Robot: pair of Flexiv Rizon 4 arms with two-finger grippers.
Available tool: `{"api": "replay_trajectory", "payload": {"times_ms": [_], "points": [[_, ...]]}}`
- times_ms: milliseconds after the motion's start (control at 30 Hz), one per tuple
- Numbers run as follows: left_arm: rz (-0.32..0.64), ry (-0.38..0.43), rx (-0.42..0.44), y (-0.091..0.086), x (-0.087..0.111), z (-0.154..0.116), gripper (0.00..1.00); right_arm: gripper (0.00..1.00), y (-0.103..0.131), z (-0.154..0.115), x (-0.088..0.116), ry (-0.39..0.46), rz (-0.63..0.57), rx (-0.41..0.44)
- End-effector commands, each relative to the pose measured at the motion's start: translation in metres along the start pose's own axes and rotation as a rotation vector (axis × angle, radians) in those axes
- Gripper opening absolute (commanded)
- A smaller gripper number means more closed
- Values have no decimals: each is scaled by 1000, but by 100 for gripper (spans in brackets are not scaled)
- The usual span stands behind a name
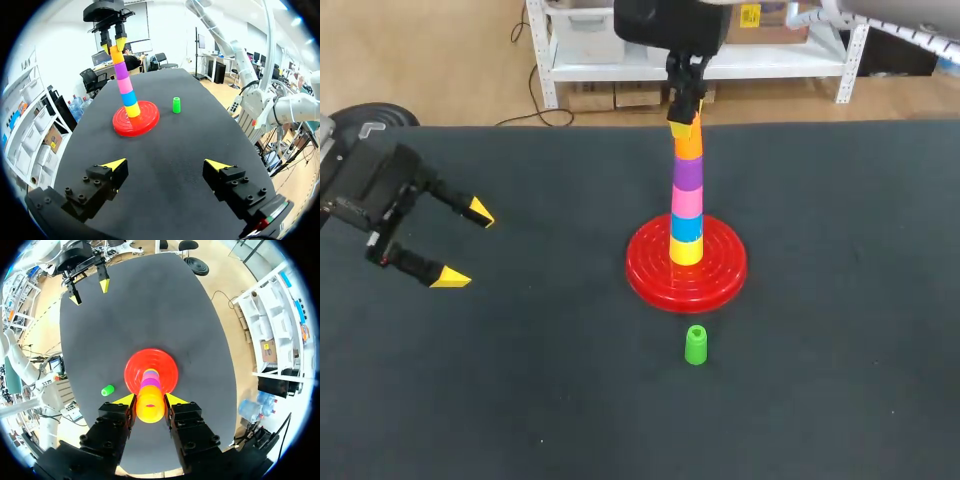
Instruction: Pick up and stack the cylinders on the red base in this order: pink,purple,orange,green
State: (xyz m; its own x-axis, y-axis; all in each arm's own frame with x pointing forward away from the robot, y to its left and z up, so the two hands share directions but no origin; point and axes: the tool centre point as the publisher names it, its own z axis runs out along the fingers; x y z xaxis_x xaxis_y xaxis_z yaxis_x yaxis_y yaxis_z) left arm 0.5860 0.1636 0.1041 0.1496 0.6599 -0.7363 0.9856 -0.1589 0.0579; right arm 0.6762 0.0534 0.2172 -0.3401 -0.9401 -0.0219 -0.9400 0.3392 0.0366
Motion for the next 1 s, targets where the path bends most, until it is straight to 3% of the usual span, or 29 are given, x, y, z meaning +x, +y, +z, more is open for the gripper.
{"api": "replay_trajectory", "payload": {"times_ms": [33,900,933,967,1000], "points": [[2,-1,-1,0,1,0,100,0,4,0,2,0,1,9],[2,-1,-1,0,1,0,100,0,4,14,11,-26,14,-3],[2,-1,-1,0,1,0,100,36,4,13,11,-23,19,7],[2,-1,-1,0,1,0,100,100,5,11,11,-24,18,10],[2,-1,-1,0,1,0,100,100,7,10,10,-21,17,18]]}}
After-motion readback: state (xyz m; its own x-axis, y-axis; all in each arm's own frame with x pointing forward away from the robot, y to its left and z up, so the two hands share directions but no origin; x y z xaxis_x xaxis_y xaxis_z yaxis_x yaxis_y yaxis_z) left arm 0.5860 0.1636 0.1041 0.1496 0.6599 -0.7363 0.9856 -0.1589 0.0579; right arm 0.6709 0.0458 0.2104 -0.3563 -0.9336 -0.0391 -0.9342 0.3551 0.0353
